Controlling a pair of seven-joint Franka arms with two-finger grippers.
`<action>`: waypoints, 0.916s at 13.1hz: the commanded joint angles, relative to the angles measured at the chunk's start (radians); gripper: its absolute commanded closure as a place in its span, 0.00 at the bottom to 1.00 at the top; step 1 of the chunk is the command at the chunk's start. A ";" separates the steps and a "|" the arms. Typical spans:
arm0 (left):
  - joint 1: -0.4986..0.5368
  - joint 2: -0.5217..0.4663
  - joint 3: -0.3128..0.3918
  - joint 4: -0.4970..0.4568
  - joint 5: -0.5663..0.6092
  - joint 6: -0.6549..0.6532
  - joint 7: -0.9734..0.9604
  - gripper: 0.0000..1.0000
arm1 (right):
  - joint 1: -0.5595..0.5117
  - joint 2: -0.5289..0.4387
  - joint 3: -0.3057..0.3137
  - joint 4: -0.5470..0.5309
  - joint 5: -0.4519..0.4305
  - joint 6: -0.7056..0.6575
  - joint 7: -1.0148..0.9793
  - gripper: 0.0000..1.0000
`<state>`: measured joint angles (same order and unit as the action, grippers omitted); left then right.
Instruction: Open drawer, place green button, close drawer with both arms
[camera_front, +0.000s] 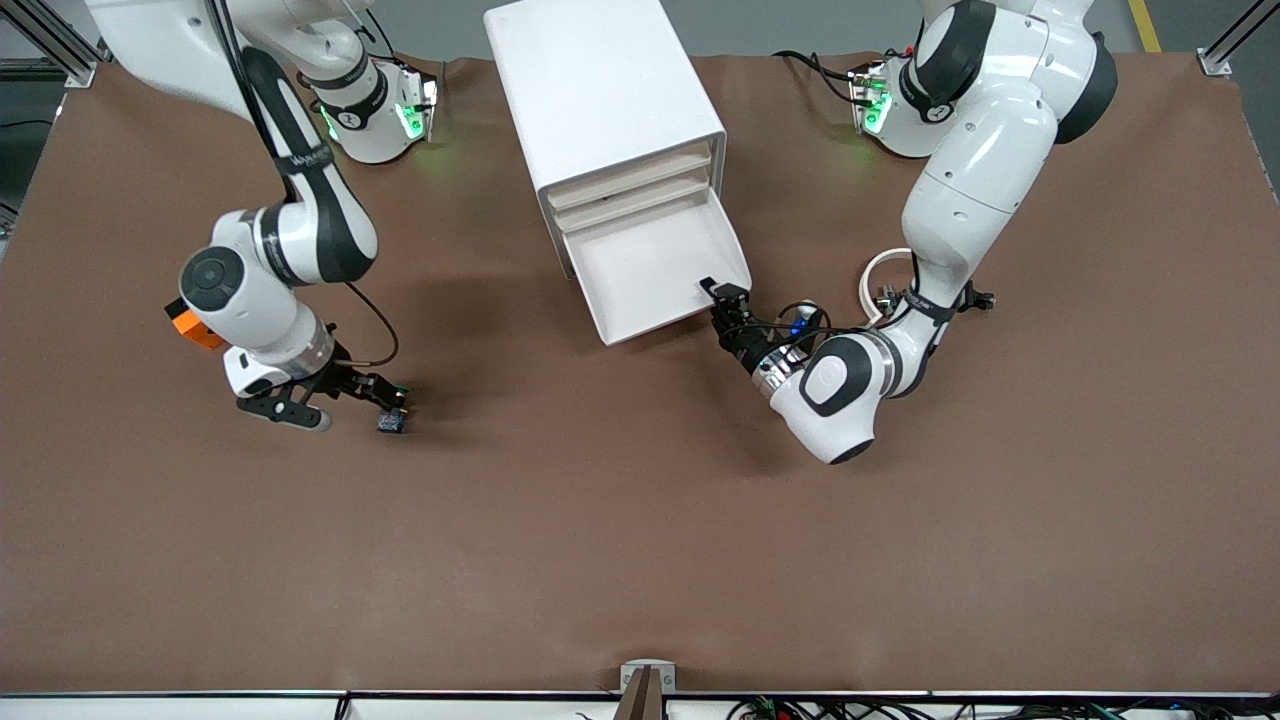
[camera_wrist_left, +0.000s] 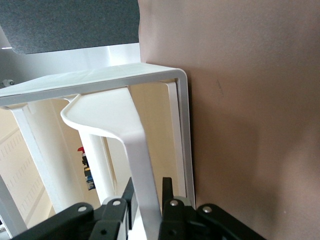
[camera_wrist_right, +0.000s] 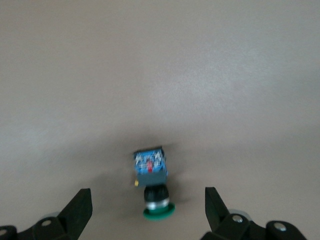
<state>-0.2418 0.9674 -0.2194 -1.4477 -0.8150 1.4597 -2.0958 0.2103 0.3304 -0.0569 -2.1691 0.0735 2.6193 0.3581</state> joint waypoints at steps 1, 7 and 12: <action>0.007 -0.004 0.002 0.007 -0.024 -0.007 -0.020 0.51 | 0.003 0.064 -0.004 0.006 -0.015 0.077 0.009 0.00; 0.021 -0.012 0.003 0.033 -0.015 -0.004 -0.013 0.00 | 0.004 0.166 -0.006 0.014 -0.024 0.203 0.009 0.00; 0.044 -0.019 0.003 0.108 0.063 -0.004 0.003 0.00 | 0.012 0.177 -0.004 0.014 -0.023 0.206 0.010 0.04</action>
<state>-0.2108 0.9628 -0.2191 -1.3607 -0.7937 1.4596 -2.0957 0.2110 0.5086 -0.0580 -2.1650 0.0606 2.8283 0.3579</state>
